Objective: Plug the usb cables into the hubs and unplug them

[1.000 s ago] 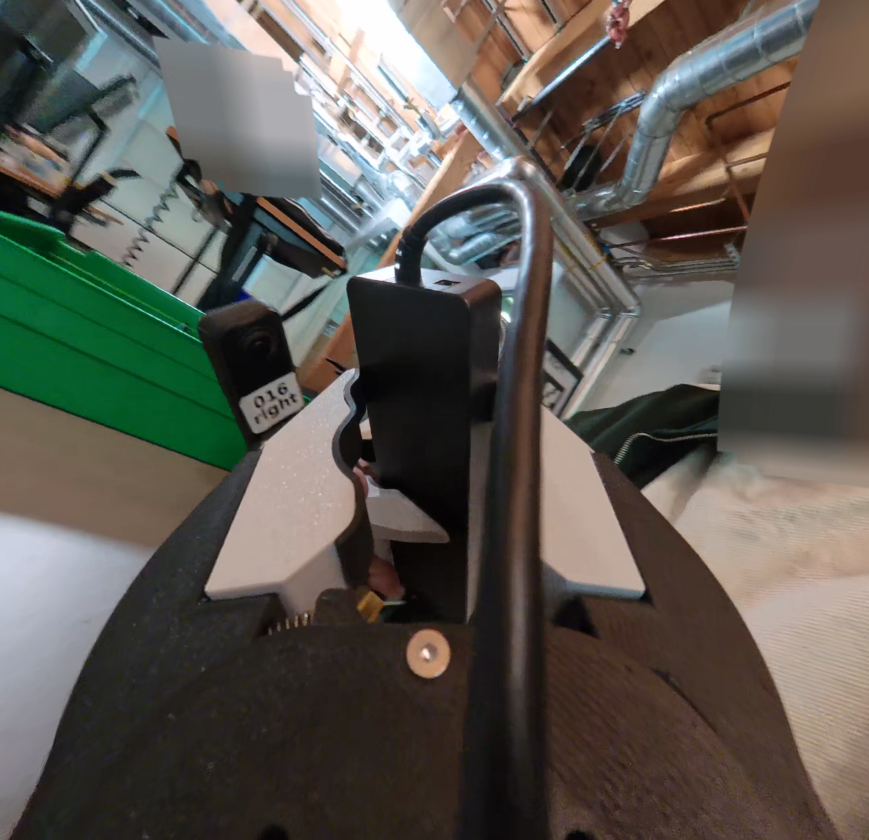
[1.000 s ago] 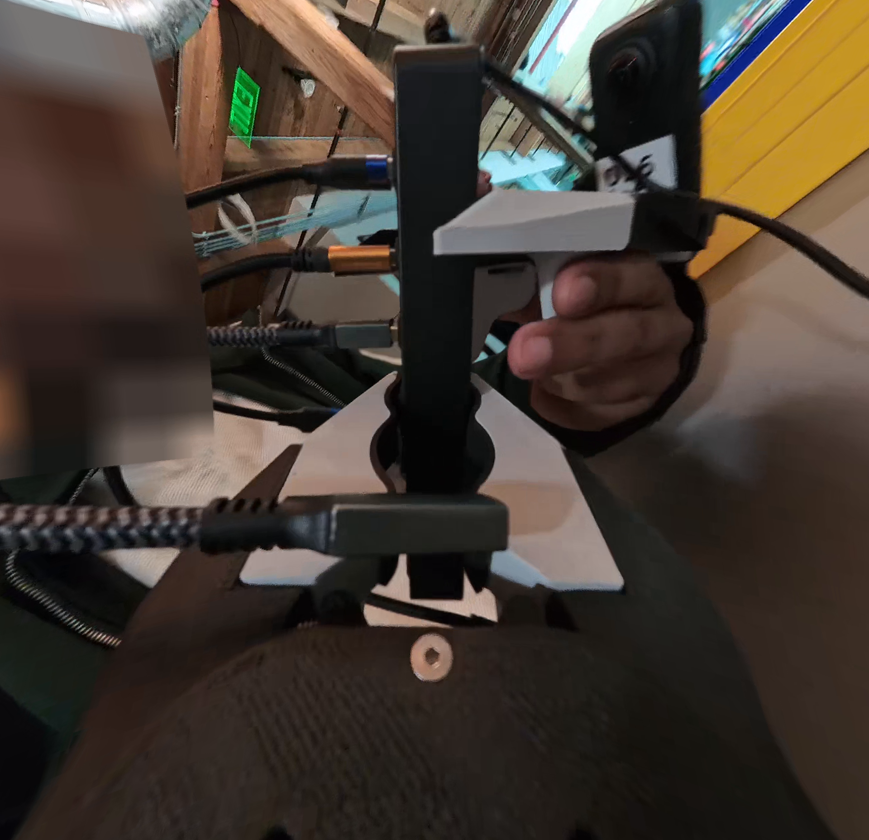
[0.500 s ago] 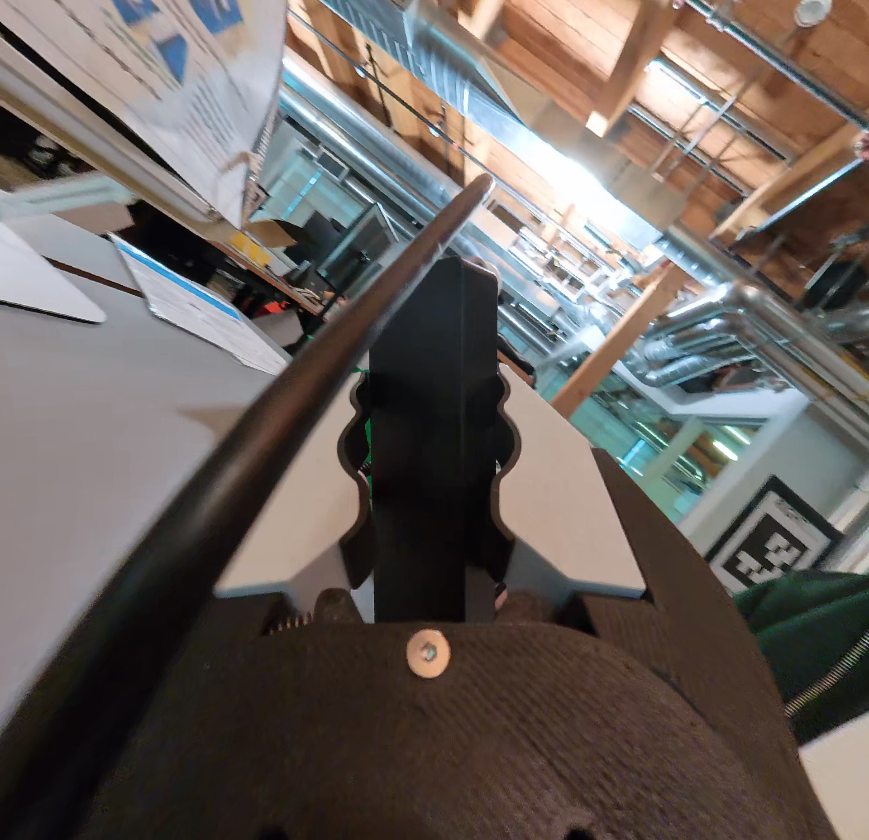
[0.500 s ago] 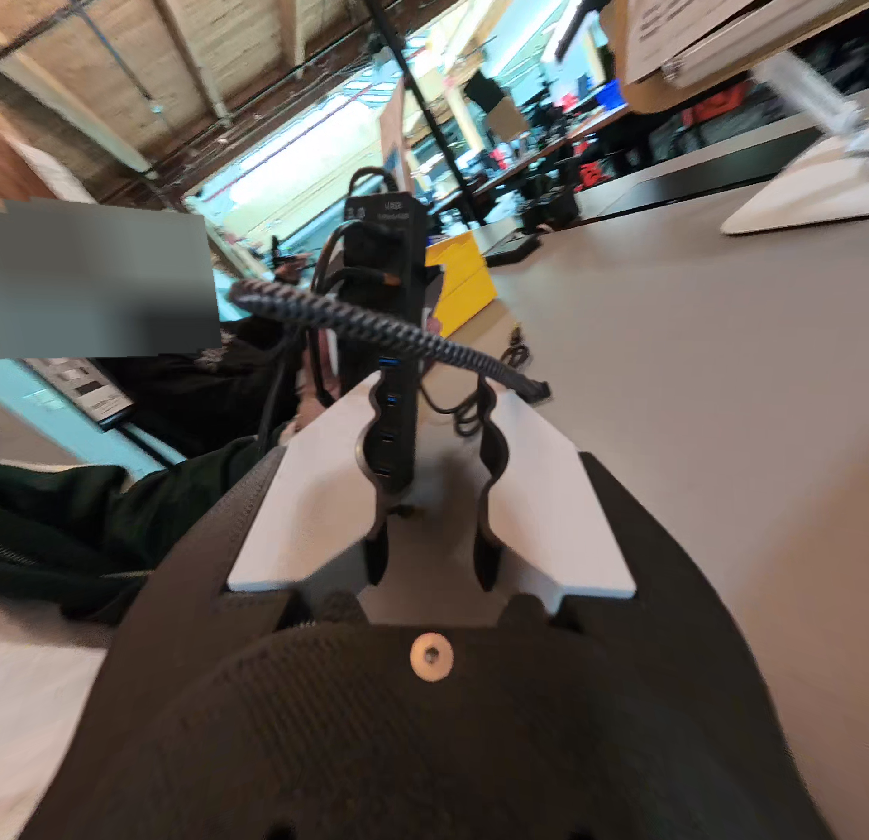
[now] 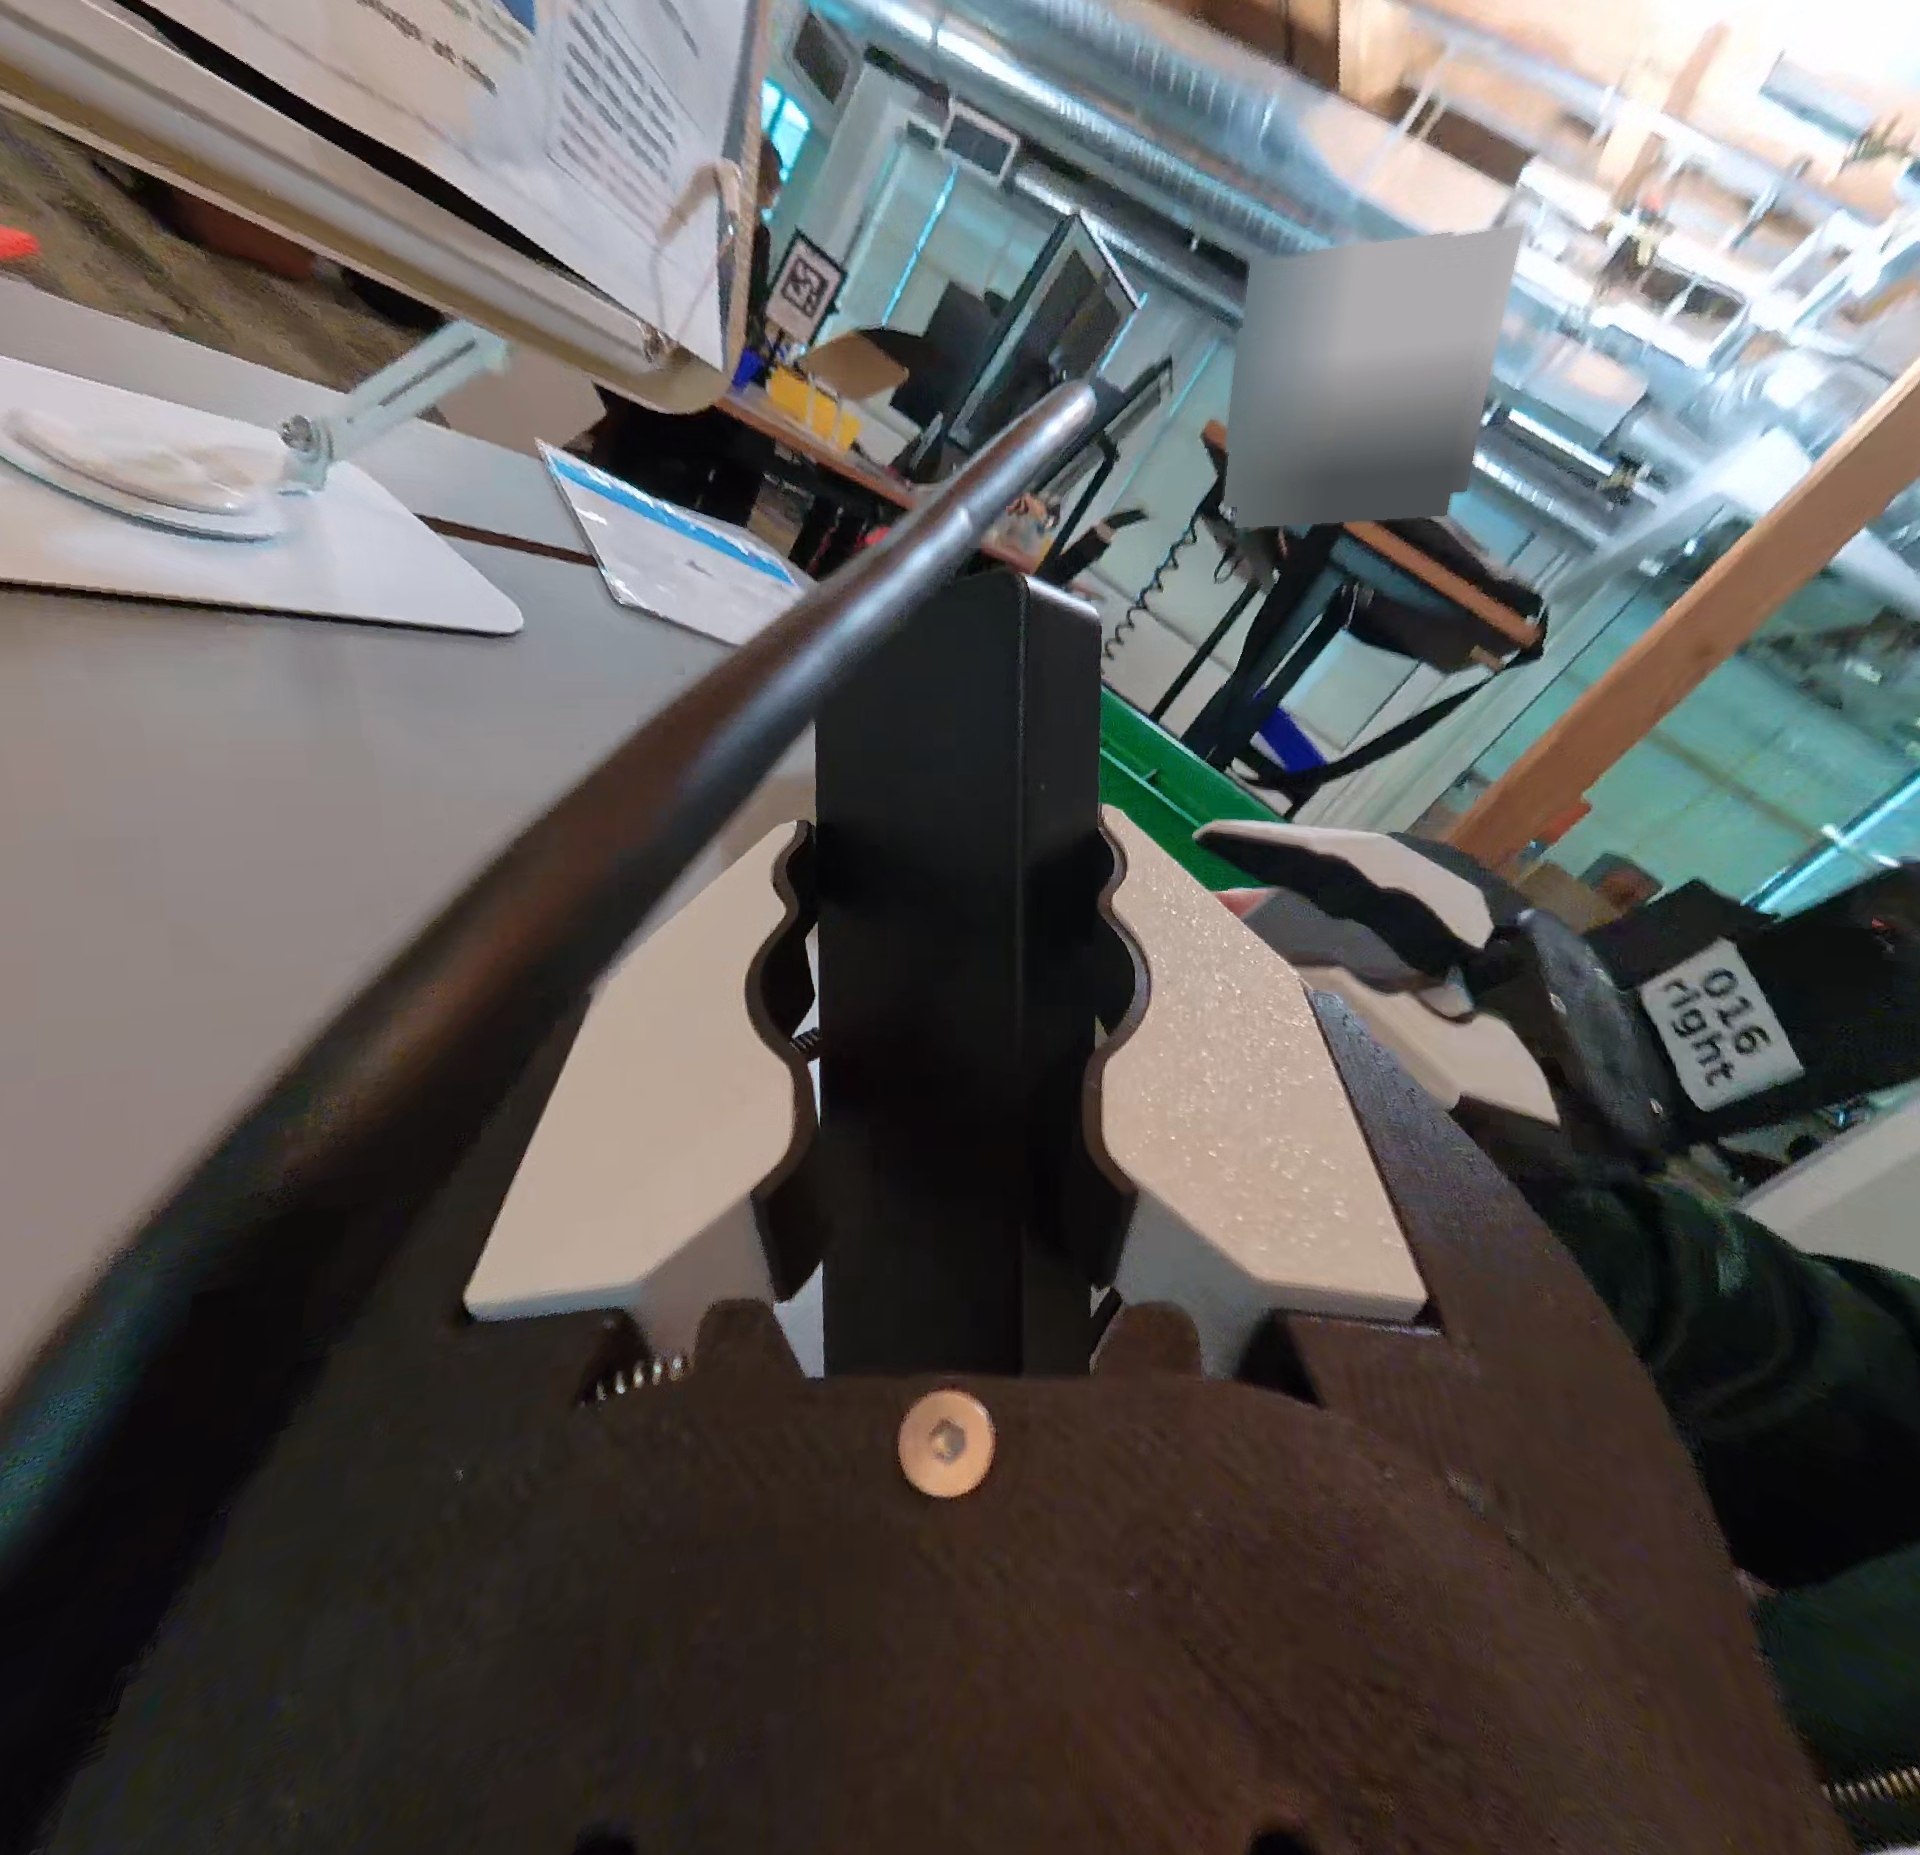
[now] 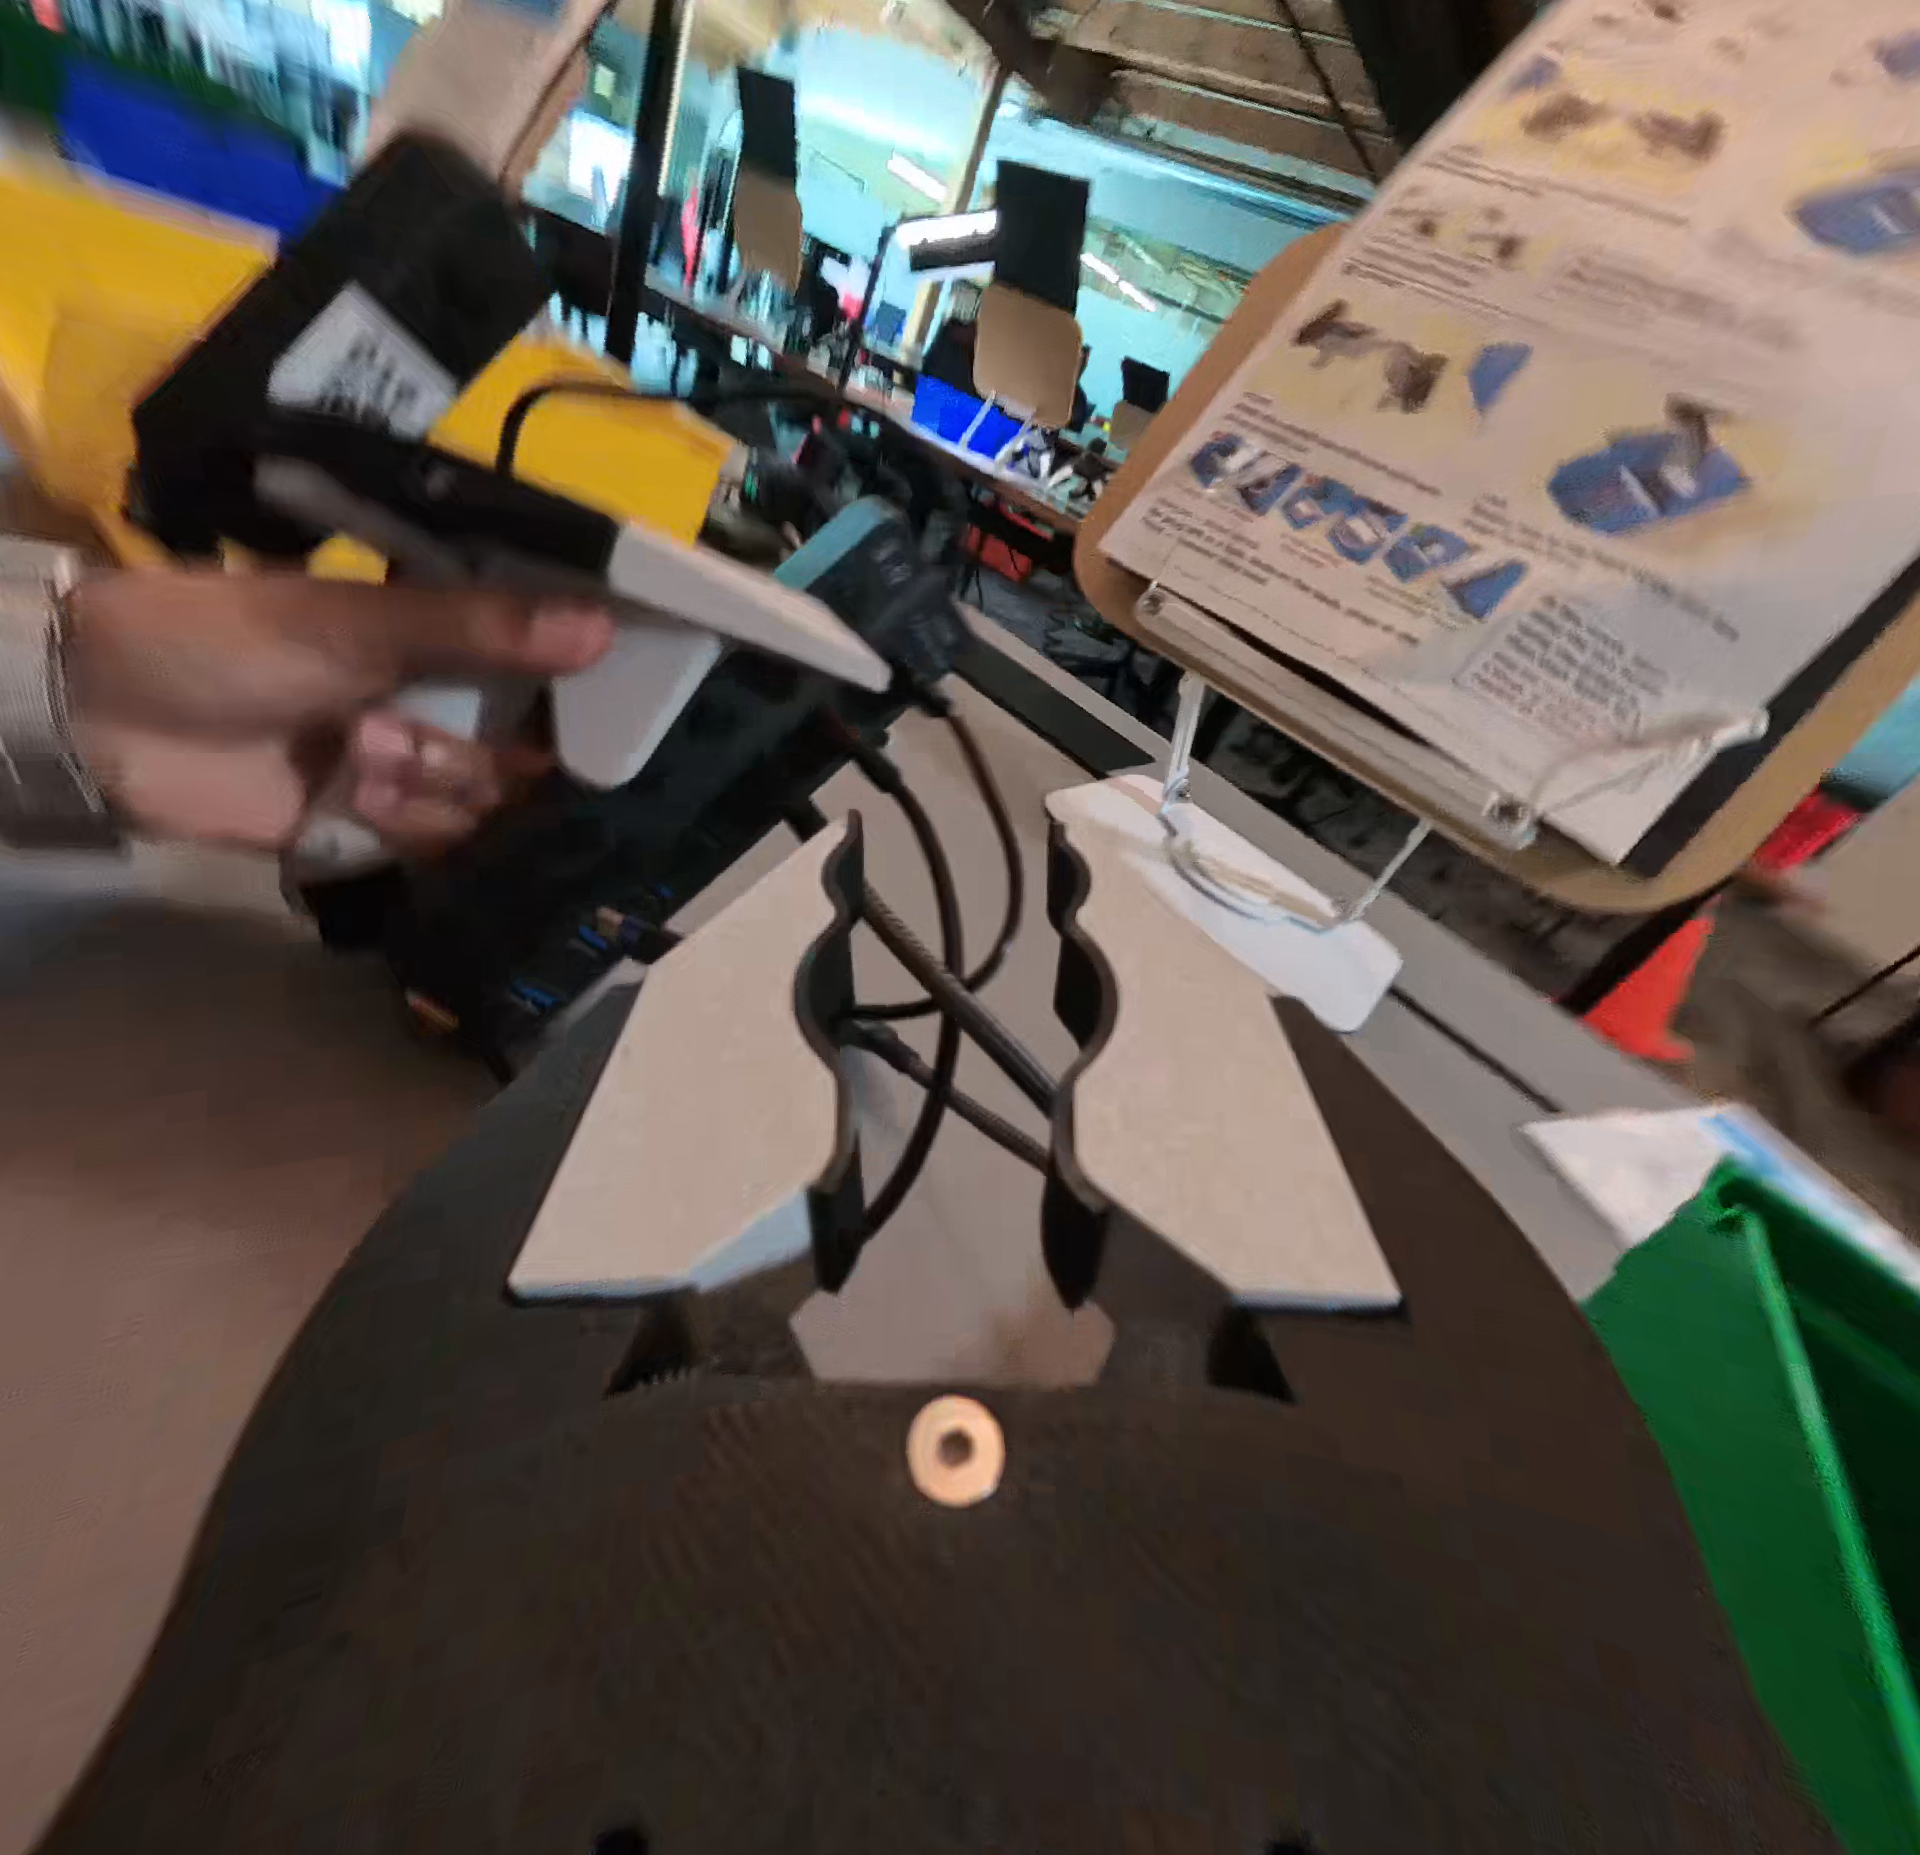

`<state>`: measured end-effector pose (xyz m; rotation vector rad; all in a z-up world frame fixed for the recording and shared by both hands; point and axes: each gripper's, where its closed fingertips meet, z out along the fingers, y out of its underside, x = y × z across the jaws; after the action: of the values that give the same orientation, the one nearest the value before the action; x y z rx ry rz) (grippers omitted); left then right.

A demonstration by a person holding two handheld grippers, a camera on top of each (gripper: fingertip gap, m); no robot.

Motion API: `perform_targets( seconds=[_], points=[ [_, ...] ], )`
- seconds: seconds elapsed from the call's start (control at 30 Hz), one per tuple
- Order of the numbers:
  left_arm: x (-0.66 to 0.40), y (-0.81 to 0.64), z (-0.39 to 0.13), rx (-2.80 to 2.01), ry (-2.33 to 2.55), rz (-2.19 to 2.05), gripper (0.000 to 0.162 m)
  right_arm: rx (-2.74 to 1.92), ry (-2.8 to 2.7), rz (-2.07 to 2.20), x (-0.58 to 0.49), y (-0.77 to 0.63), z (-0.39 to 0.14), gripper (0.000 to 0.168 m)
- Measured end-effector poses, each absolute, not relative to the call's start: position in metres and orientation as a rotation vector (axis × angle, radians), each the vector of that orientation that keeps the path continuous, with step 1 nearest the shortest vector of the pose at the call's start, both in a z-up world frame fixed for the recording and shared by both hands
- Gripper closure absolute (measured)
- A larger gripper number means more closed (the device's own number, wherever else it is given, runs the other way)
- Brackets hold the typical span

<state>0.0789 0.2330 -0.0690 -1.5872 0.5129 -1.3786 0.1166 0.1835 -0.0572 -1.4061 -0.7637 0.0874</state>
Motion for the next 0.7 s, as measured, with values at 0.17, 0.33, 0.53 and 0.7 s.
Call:
perform_targets(
  seconds=[0.17, 0.33, 0.53, 0.7],
  points=[
    [0.088, 0.225, -0.075, -1.621, 0.577, -1.348, 0.114, -1.411, -0.988, -0.218, 0.102, 0.185, -0.091, 0.139],
    [0.097, 0.218, -0.076, -1.629, 0.622, -1.319, 0.113, -1.5, -1.074, -0.333, 0.104, 0.188, -0.111, 0.138],
    [0.109, 0.205, -0.08, -1.621, 0.735, -1.269, 0.112, -1.474, -1.129, -0.439, 0.105, 0.187, -0.111, 0.159],
    [0.108, 0.209, -0.099, -1.698, 0.815, -1.073, 0.108, -1.659, -1.027, -0.318, 0.116, 0.194, -0.115, 0.16]
  ],
)
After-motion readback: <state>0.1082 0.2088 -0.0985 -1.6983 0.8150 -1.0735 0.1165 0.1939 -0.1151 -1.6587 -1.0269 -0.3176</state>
